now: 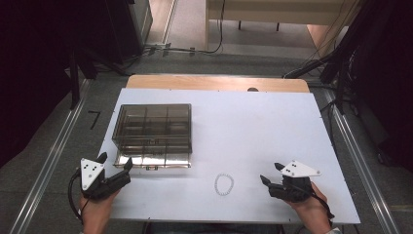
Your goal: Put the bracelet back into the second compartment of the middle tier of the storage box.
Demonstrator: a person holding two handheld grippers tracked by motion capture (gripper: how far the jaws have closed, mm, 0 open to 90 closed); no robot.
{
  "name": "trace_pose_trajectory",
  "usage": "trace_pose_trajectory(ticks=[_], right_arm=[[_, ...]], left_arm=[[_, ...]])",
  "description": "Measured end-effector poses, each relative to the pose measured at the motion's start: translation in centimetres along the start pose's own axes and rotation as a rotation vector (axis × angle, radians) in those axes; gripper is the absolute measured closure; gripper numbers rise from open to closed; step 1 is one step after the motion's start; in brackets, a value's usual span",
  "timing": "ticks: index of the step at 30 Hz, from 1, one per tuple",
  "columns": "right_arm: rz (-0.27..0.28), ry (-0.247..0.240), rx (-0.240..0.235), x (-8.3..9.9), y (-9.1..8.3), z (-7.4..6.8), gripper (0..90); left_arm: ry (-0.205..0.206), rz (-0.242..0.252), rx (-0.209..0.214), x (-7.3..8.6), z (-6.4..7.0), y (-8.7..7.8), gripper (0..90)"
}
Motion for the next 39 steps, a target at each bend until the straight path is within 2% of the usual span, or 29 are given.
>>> trace_pose_trajectory(ticks=[7,18,29,39], right_arm=[[-0.002,-0.044,-0.021,-0.9,1.0,-1.3,31.8],[-0.004,-0.074,-0.052,-1.8,2.1,-2.9,32.1],[-0.003,-0.114,-0.068,-2.6,3.0,-4.2,34.9],[-0.021,-0.165,-0.097,-3.3,4.5,-5.9,39.5]], left_arm=[[0.0,0.0,-0.001,0.0,0.0,0.0,17.2],[-0.002,0.004,0.004,0.0,0.0,0.0,17.2],[0.001,0.003,0.003,0.0,0.0,0.0,17.2],[-0.002,0.004,0.002,0.0,-0.2,0.0,17.2]])
Point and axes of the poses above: each handheld gripper's, and its own axes: y roughly forward along the jaws, x roughly out of its underside, z roughly to its right, the point moved 9 cm from there along y, roughly forward along the jaws, and after that the axes turned 4 degrees about -z, right-handed, at the moved point
